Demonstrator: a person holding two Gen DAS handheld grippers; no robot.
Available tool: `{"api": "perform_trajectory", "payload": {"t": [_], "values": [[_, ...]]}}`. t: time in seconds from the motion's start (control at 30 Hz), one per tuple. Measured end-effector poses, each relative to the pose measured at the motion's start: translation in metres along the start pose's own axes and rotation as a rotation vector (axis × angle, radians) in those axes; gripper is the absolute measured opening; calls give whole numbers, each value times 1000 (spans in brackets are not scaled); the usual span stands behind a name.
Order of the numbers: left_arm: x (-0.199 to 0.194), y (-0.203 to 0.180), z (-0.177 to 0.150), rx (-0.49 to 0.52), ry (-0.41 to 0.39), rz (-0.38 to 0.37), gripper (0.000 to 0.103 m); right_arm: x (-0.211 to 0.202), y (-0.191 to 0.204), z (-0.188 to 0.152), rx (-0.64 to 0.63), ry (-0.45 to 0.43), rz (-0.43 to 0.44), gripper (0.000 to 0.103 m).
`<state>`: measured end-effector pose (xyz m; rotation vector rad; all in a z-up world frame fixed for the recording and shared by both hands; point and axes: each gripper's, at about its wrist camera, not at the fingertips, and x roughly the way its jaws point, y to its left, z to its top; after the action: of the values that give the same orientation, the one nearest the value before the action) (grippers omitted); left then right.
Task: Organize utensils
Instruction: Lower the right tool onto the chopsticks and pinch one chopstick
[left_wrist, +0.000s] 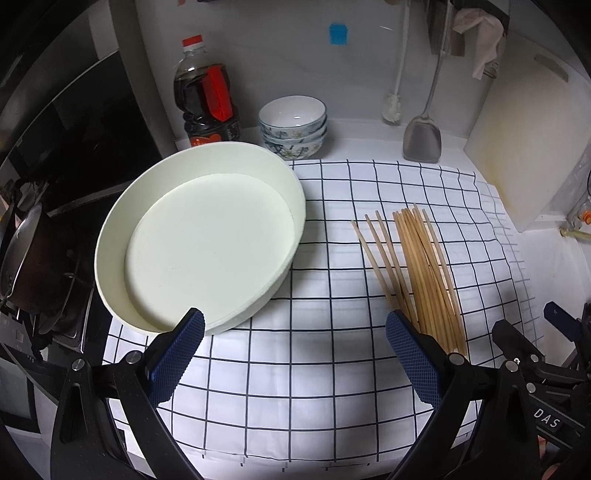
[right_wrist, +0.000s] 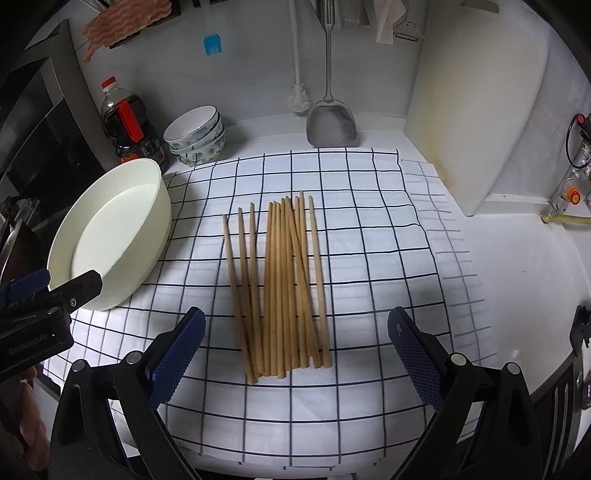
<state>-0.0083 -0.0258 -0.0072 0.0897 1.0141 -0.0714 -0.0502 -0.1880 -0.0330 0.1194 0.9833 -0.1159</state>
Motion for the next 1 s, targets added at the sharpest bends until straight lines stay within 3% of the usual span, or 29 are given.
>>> {"api": "perform_trajectory", "payload": {"t": [0.23, 0.53, 1.0], "values": [[18, -29, -7, 44, 19, -23, 97, 13, -37, -11, 24, -4, 76, 94], [56, -51, -18, 29, 32, -42, 97, 50, -74, -16, 51, 13, 62, 94], [104, -60, -24, -106, -1, -82, 97, 118, -70, -4, -49, 19, 33, 94]]}}
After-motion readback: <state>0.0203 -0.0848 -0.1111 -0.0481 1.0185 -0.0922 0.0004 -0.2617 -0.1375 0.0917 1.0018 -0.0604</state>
